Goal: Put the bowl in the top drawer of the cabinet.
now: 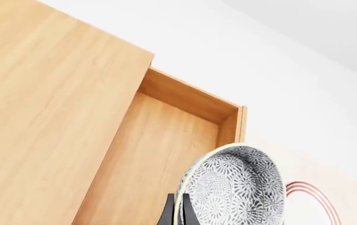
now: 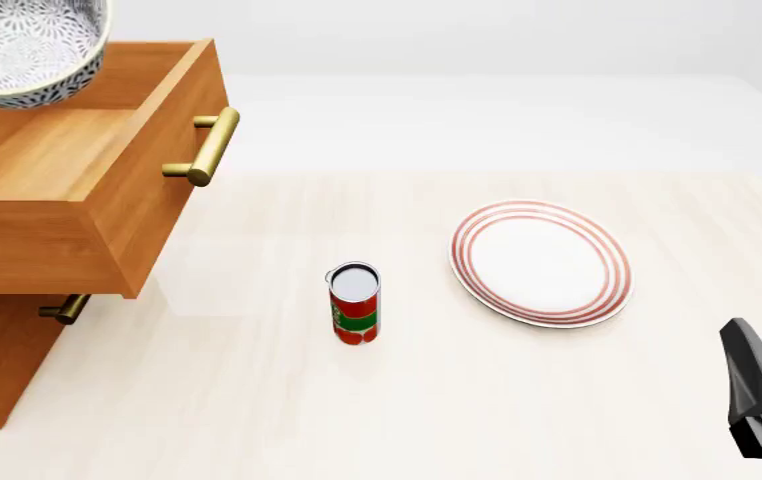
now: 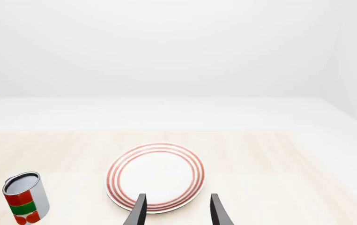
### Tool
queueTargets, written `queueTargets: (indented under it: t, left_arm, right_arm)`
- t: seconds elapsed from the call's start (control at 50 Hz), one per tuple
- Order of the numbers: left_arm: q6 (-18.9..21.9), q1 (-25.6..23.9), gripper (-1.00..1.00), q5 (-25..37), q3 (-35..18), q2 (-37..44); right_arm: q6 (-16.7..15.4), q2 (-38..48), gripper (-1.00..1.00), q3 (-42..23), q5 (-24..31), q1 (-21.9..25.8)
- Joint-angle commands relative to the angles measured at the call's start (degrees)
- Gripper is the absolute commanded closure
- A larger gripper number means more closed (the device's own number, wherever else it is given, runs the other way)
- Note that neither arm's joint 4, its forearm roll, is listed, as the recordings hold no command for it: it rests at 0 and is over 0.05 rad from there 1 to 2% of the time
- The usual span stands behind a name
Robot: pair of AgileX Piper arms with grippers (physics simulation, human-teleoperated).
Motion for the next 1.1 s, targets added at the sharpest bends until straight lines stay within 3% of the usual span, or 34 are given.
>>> queueTargets:
  t: [0.02, 1.1]
  left_arm:
    - [0.67, 0.61, 1.00, -0.69, 0.54, 0.47]
    - [1.78, 2.74, 1.00, -4.36, 4.14, 3.68]
  right_arm:
    - [0.00, 0.01, -1.00, 0.00, 0.00, 0.01]
    - [0.00, -0.02, -1.00, 0.00, 0.00, 0.00]
